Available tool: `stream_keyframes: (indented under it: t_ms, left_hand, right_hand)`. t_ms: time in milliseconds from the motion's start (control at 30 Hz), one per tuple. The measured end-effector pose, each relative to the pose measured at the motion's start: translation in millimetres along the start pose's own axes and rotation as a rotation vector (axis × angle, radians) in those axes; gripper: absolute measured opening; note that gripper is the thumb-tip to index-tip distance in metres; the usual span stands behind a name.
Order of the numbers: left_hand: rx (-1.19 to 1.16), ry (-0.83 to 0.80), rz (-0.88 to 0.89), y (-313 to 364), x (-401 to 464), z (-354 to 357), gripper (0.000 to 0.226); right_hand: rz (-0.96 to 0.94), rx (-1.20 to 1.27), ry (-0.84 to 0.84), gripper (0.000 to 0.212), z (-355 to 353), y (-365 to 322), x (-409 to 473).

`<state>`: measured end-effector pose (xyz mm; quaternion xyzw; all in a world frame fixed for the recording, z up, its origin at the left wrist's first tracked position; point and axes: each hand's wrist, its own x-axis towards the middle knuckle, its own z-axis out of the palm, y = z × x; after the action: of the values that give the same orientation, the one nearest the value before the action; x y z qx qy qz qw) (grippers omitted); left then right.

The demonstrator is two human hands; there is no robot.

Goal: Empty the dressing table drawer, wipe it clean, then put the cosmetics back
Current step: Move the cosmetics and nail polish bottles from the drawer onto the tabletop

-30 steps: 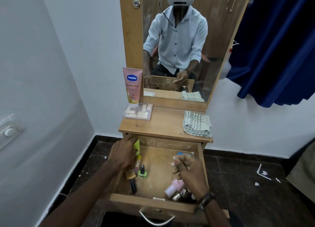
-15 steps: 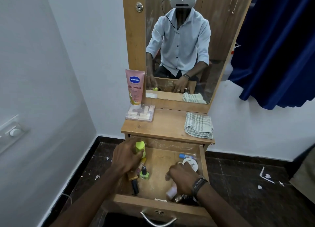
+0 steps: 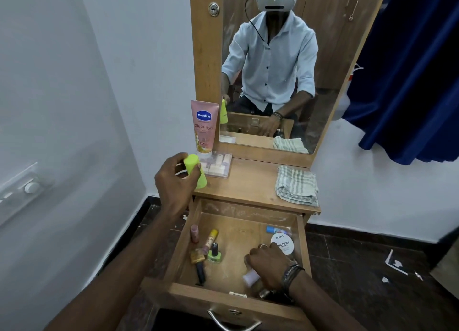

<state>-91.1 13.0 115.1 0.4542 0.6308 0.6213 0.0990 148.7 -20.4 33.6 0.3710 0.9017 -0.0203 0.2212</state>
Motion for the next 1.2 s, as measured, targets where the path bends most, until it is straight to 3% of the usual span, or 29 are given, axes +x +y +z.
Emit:
stream_keyframes:
  t_ms: [367, 600, 767, 867, 1200]
  left_hand:
    - [0.026, -0.019, -0.008, -19, 18, 14, 0.047]
    - [0.017, -0.059, 0.019, -29, 18, 18, 0.043]
    - [0.008, -0.093, -0.014, -34, 19, 20, 0.047]
    - [0.03, -0.163, -0.054, -46, 16, 18, 0.046]
    - [0.127, -0.219, 0.031, -63, 4, 17, 0.043]
  right_hand:
    - [0.096, 0.657, 0.404, 0.024, -31, 9, -15]
    - [0.234, 1.147, 0.659, 0.03, -76, 14, -5]
    - [0.266, 1.233, 0.881, 0.038, -116, 20, 27]
    - [0.258, 1.207, 0.932, 0.031, -135, 21, 55]
    - [0.283, 0.991, 0.884, 0.038, -151, 13, 136]
